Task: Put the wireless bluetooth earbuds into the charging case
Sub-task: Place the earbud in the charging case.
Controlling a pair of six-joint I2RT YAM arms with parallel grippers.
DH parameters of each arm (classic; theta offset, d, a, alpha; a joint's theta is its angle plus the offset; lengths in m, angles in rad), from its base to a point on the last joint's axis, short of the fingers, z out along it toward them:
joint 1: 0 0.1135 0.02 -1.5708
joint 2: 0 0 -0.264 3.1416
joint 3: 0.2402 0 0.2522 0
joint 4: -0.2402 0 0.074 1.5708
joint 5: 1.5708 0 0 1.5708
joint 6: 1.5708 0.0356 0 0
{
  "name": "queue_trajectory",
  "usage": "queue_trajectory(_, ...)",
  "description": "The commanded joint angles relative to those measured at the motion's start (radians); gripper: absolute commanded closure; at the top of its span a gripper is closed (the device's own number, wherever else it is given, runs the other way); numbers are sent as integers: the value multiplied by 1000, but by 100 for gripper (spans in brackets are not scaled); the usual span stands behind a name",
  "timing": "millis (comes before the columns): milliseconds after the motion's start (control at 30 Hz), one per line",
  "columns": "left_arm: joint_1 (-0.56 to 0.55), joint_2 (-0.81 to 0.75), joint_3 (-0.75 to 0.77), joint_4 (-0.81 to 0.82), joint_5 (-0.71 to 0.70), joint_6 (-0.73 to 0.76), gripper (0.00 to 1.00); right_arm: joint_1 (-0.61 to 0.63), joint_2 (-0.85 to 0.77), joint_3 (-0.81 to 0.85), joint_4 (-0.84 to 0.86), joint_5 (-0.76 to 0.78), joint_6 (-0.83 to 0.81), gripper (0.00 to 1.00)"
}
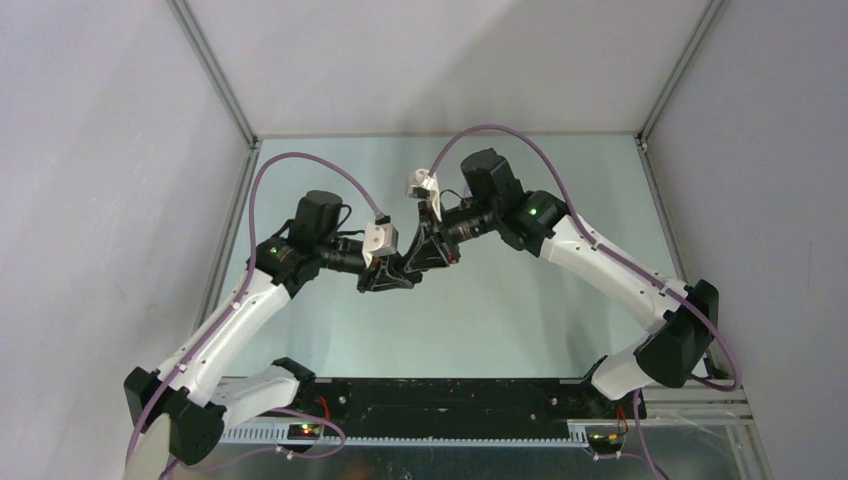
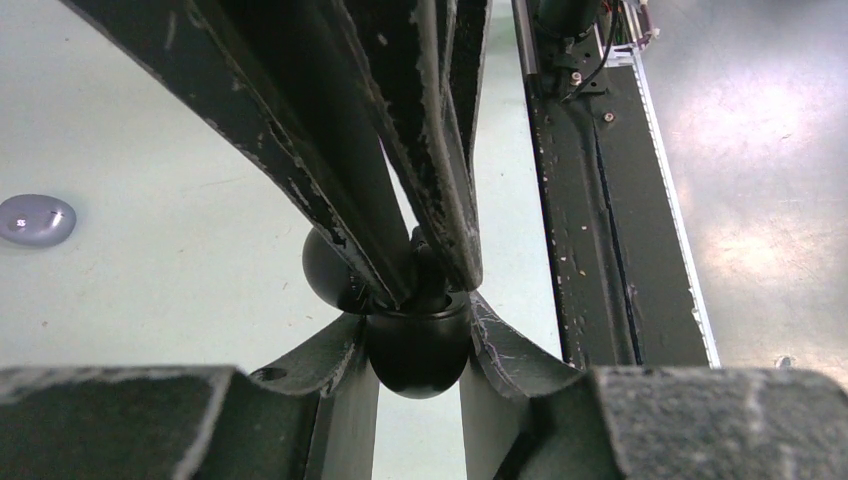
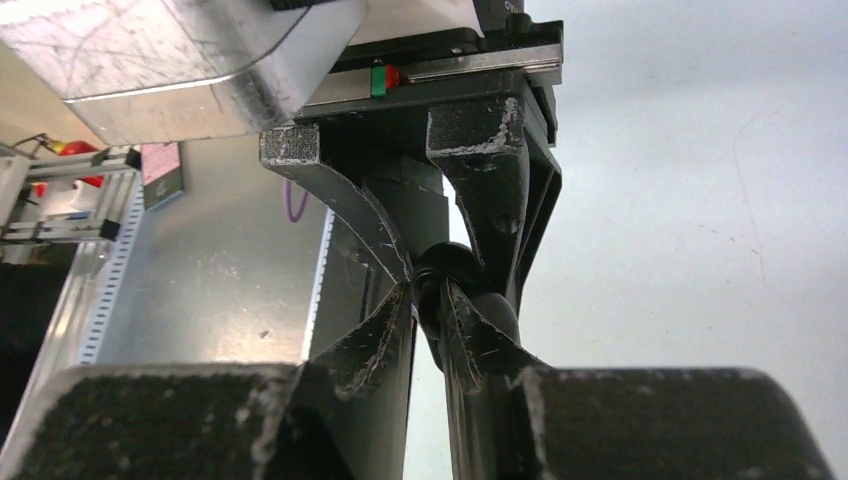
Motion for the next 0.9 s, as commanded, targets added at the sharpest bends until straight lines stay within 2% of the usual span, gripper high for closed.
queue_trajectory(0,-10,-26,35,29,53,-7,93,34,-31,28,-69,132,-104,79)
queue_trajectory(333,-10,-25,36,29,52,-7,93,136,-45,101,-210,371,-237,81)
queue_trajectory(867,-10,-29,37,28,47,-5,93,144,-68,206,-320,365,-276,83)
